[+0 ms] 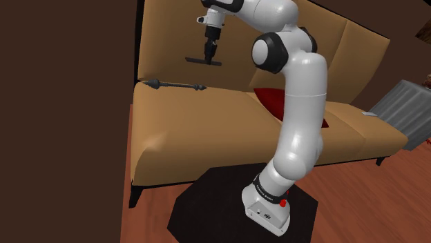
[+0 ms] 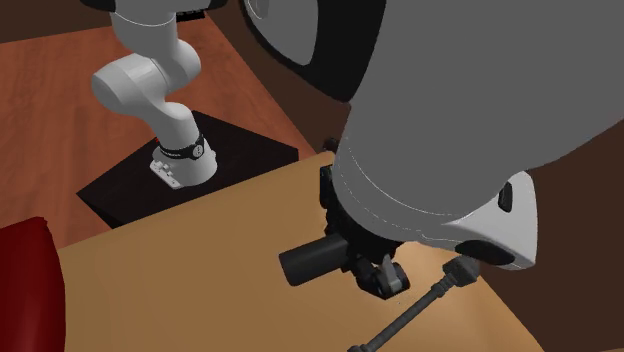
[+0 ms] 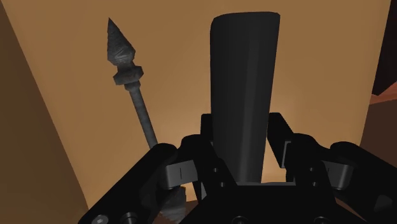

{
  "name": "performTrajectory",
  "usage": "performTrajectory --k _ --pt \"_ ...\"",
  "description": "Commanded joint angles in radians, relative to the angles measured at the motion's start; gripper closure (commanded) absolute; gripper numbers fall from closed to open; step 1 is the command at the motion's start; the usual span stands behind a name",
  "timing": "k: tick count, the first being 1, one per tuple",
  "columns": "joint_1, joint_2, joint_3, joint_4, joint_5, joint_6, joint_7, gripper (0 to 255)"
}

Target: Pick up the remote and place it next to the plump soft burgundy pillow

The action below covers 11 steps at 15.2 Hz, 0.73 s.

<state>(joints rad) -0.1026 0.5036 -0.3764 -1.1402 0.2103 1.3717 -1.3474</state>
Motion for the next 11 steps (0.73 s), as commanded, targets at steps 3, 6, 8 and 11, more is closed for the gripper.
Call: performTrajectory --k 3,6,8,11 --pt "0.015 -0.159 -0.03 -0.236 -0.055 0.079 -0.048 255" --pt "0.012 -0.257 -0.05 -0.371 -0.095 0.121 -0.082 255" --pt "0.007 -0.317 -0.064 -0.449 -0.122 0.142 -0.104 255" --pt "-0.006 -0.4 -0.084 -0.55 -0.164 0.168 -0.137 255"
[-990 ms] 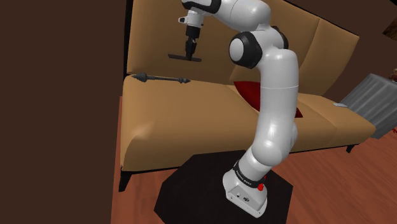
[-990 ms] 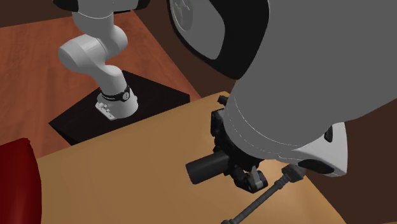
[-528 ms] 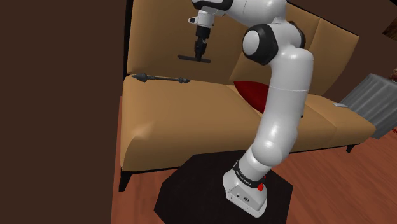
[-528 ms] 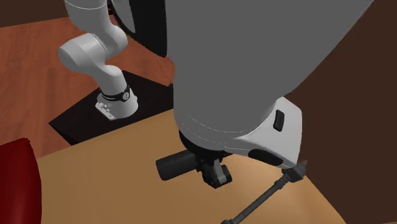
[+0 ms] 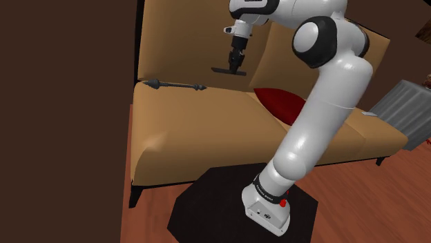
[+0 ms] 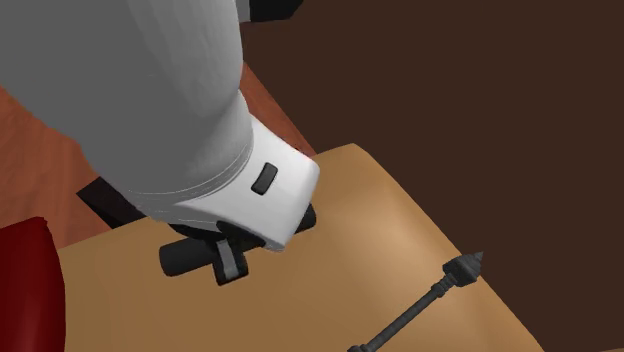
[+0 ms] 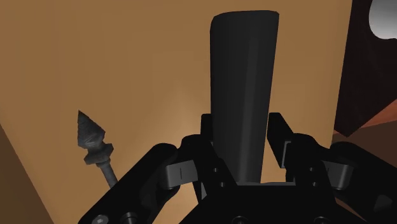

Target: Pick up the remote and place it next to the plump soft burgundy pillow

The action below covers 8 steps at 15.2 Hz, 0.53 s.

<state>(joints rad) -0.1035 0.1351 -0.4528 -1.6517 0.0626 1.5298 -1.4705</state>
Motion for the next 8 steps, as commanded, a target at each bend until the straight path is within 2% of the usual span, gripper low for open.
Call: performTrajectory --k 1,8 --pt "-0.011 -0.057 -0.015 -0.068 -0.03 0.017 -0.025 255" --pt "-0.063 -0.218 -0.069 -0.239 -0.129 0.047 -0.109 255"
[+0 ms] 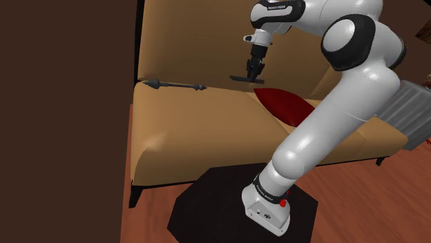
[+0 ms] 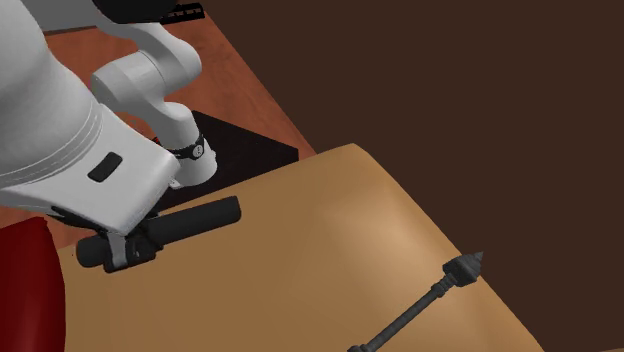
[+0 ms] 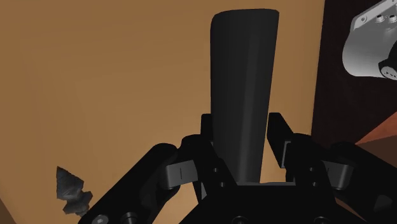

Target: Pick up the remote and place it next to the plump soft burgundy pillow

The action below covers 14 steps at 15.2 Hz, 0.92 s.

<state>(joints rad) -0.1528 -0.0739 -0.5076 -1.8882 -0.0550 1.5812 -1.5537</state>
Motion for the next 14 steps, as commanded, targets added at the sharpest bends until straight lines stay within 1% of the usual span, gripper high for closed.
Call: performTrajectory --k 1,5,14 --pt "-0.022 -0.029 -0.022 -0.022 -0.026 -0.002 -0.039 255" --pt "-0.06 -0.1 -0.058 -0.085 -0.082 0.003 -0.095 255" --pt "-0.063 -0.082 -0.068 -0.189 -0.079 0.124 -0.095 255"
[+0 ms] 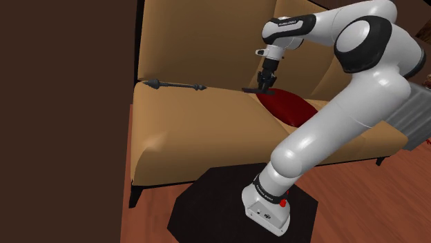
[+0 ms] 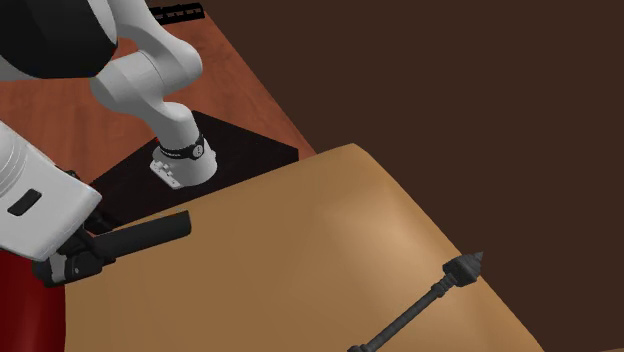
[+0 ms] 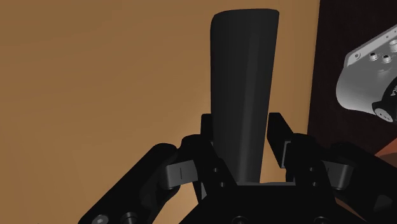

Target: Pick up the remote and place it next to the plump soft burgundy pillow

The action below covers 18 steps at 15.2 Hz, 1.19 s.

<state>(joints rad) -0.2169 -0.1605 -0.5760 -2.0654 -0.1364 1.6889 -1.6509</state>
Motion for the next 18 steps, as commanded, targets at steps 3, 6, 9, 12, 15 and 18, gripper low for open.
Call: performTrajectory --k 3,6,9,12,15,18 --pt "0.0 0.015 -0.004 -0.043 0.005 0.057 0.0 255" --pt "-0.001 0.028 -0.008 -0.073 0.009 0.098 -0.003 255" --pt "-0.002 0.044 -0.012 -0.1 0.015 0.139 -0.007 255" --pt "-0.002 0.062 -0.017 -0.125 0.022 0.18 -0.012 255" --pt "-0.003 0.082 -0.021 -0.149 0.03 0.221 -0.018 255" --pt "-0.003 0.104 -0.024 -0.171 0.04 0.262 -0.026 255"
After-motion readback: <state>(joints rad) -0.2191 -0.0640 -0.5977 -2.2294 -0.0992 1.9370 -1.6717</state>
